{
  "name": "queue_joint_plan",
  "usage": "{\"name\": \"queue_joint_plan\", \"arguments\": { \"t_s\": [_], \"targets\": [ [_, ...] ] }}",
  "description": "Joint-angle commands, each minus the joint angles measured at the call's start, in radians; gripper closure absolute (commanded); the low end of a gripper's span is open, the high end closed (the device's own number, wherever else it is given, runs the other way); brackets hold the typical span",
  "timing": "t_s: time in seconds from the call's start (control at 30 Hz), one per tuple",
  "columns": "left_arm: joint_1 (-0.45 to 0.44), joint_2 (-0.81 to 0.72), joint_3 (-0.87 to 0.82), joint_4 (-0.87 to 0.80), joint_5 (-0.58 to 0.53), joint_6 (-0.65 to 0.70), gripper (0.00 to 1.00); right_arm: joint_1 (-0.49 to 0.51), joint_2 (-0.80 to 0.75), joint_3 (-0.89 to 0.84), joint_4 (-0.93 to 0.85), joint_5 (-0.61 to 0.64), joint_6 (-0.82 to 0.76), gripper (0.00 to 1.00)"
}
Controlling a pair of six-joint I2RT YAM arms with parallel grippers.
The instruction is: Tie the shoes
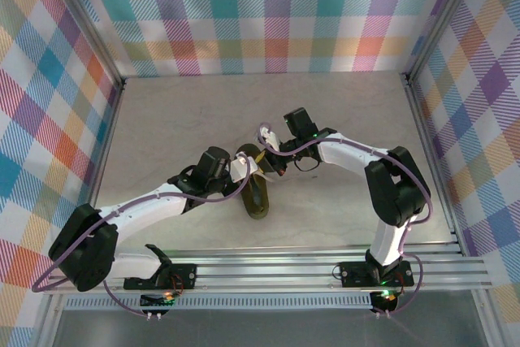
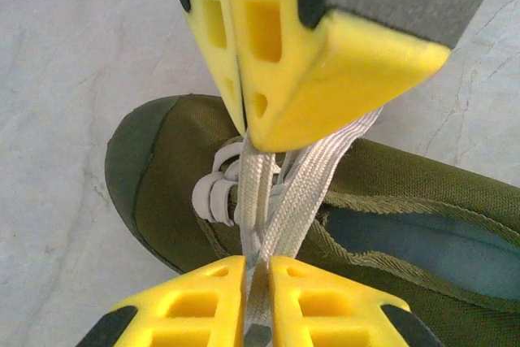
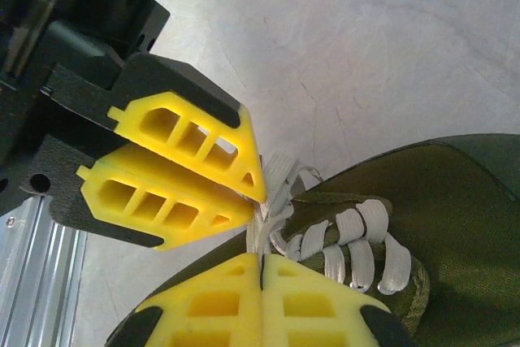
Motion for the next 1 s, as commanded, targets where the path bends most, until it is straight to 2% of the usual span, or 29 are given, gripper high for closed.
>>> {"name": "queue_joint_plan", "arguments": {
  "t_s": [0.0,0.33,0.67,0.77,0.97],
  "targets": [
    [0.009,0.012,0.024,0.031,0.040,-0.015,0.83,-0.003,-0.027,-0.008,0.013,-0.057,-0.005,1.00],
    [0.019,0.050,0.028,0.090,0.061,0.025,0.63,-0.003,-0.010,0.006,-0.008,-0.073,-0.010,1.00],
    [0.023,0.091,0.043,0.118,0.118,0.104,0.57,-0.003,0.009,0.028,-0.034,-0.078,-0.019,1.00],
    [0.028,0.088,0.044,0.118,0.136,0.110,0.61,-0.003,0.017,0.035,-0.046,-0.079,-0.022,1.00],
    [0.050,0.076,0.051,0.105,0.188,0.094,0.84,-0.003,0.021,0.042,-0.054,-0.081,-0.028,1.00]
  ]
}}
